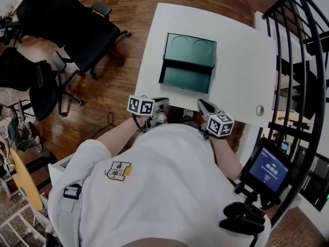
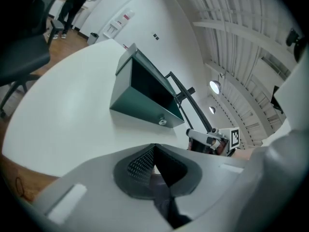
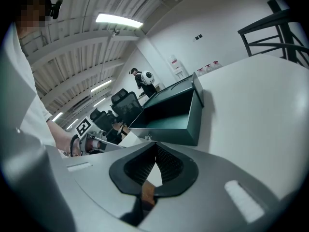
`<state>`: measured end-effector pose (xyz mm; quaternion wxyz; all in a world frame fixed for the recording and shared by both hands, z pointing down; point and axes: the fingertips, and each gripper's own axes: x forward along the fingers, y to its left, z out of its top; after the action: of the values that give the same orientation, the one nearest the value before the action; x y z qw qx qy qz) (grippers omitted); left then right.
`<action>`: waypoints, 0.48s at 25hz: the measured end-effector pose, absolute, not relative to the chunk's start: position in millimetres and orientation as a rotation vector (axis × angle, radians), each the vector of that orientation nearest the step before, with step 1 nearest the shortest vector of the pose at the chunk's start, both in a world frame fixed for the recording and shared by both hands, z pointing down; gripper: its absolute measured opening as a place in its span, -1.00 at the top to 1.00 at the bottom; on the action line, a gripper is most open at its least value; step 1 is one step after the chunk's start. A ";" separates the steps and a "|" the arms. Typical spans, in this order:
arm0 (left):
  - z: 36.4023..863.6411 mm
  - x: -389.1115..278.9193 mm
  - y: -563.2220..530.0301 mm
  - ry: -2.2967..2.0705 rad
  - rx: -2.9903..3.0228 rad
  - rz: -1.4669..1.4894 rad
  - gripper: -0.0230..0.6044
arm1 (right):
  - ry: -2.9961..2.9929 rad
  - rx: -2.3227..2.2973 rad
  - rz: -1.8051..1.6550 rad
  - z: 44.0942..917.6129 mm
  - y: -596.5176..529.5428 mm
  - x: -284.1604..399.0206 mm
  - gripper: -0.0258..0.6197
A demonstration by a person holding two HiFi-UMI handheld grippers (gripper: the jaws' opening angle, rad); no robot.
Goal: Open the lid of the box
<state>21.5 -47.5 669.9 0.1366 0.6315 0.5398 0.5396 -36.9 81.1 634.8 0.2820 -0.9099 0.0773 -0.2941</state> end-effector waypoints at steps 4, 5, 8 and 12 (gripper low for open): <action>667.1 18.2 -44.6 1.603 1.825 1.560 0.93 | 0.216 -2.435 -0.795 634.7 78.3 -34.8 0.92; 667.0 17.9 -44.2 1.606 1.827 1.558 0.93 | 0.217 -2.435 -0.797 635.3 78.2 -34.8 0.92; 667.7 18.9 -44.7 1.600 1.838 1.556 0.93 | 0.224 -2.435 -0.805 637.1 78.2 -35.1 0.92; 666.7 20.6 -47.1 1.592 1.842 1.559 0.93 | 0.240 -2.438 -0.815 635.9 74.7 -34.1 0.92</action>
<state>20.6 -47.1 666.7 0.1247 0.6322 0.5464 0.5350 -34.1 74.7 635.9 0.2761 -0.9076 0.0894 -0.3034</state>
